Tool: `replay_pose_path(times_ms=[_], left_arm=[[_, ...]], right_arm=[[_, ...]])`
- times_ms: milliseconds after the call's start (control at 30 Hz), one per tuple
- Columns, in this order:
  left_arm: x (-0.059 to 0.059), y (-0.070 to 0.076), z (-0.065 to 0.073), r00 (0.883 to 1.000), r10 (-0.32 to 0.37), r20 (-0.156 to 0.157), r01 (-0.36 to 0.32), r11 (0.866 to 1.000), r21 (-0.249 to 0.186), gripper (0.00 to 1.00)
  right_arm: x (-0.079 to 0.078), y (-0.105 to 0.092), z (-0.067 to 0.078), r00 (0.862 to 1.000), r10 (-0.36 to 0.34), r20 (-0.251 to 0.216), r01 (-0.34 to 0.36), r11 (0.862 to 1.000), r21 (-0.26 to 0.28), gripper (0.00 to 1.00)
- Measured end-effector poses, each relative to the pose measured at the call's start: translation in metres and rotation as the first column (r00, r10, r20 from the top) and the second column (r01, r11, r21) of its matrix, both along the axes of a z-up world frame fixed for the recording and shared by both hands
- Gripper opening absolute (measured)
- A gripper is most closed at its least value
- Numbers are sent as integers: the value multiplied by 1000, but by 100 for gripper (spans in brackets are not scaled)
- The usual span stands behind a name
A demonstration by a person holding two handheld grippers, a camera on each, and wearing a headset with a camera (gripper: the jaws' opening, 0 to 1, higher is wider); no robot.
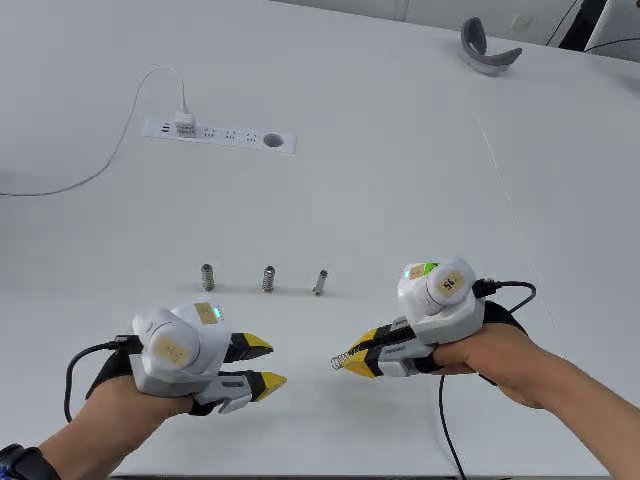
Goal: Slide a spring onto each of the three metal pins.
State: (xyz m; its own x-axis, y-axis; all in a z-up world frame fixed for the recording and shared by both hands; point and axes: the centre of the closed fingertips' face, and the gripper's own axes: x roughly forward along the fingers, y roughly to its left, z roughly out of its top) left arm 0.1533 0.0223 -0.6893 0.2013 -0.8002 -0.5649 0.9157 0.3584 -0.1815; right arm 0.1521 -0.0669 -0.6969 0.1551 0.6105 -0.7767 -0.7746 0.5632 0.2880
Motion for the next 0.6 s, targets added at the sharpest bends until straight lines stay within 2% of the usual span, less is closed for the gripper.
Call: replay_pose_path(times_ms=[200,267,600], left_arm=[[9,16,-4,999,49,-3,-49,999,10,28],[12,21,-5,998,65,-3,-65,998,16,28],[26,44,-12,990,144,0,-144,989,41,35]], right_arm=[[11,-8,-3,1000,-22,7,22,999,-31,12],[17,-9,-1,999,-29,22,29,999,-39,12],[40,-15,-2,999,-23,32,25,996,-82,12]])
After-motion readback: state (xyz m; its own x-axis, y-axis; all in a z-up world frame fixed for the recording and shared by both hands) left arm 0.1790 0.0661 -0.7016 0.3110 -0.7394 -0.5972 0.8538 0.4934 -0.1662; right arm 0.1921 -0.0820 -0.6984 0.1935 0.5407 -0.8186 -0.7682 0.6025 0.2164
